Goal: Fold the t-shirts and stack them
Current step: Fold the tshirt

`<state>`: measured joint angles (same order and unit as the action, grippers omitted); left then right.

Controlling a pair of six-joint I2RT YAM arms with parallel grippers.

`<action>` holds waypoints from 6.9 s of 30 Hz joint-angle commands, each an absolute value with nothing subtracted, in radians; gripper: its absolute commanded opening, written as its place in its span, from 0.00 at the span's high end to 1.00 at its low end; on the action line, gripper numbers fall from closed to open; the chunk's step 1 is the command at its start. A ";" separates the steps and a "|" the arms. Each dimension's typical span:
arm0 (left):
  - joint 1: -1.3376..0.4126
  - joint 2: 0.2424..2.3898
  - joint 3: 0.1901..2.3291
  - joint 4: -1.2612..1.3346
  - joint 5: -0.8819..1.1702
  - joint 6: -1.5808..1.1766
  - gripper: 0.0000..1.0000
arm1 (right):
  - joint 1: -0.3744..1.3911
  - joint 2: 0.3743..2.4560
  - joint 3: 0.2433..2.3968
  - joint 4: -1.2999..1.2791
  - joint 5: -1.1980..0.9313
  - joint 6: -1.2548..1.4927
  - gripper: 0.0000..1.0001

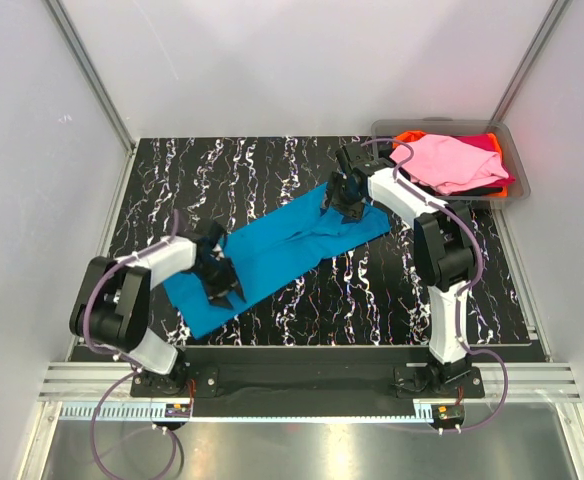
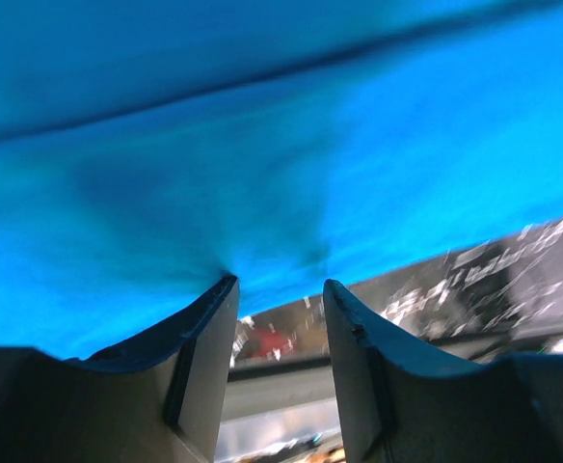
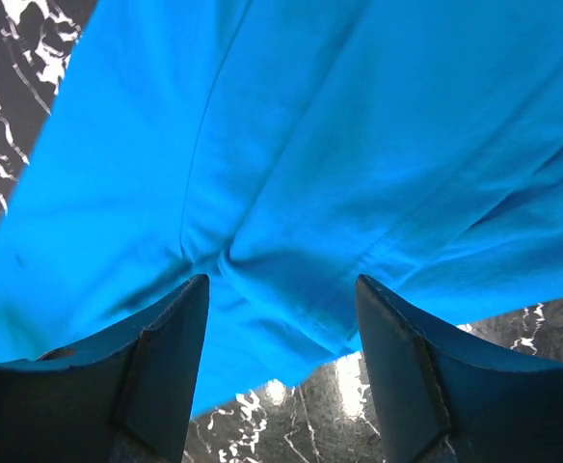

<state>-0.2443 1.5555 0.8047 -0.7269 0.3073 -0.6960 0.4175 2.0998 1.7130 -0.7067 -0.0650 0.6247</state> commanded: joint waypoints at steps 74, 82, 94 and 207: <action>-0.836 1.375 0.811 -0.385 0.226 -1.046 0.18 | 0.506 2.477 2.442 -0.795 0.051 0.187 0.12; -0.661 1.192 0.833 -0.538 0.167 -0.947 0.18 | 0.541 2.549 2.439 -0.799 0.083 0.189 0.14; -0.454 1.262 0.810 -0.542 0.189 -0.868 0.19 | 0.535 2.819 2.782 -0.825 0.190 0.239 0.20; -0.723 1.146 0.291 -0.293 0.319 -1.221 1.00 | 0.373 1.273 0.445 -0.333 -0.595 0.716 1.00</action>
<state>-0.7155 1.1339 0.3149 -0.2153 0.3489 -1.2324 0.3729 1.3182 0.4534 -0.3241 -0.5701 0.7193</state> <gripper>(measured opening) 0.019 0.014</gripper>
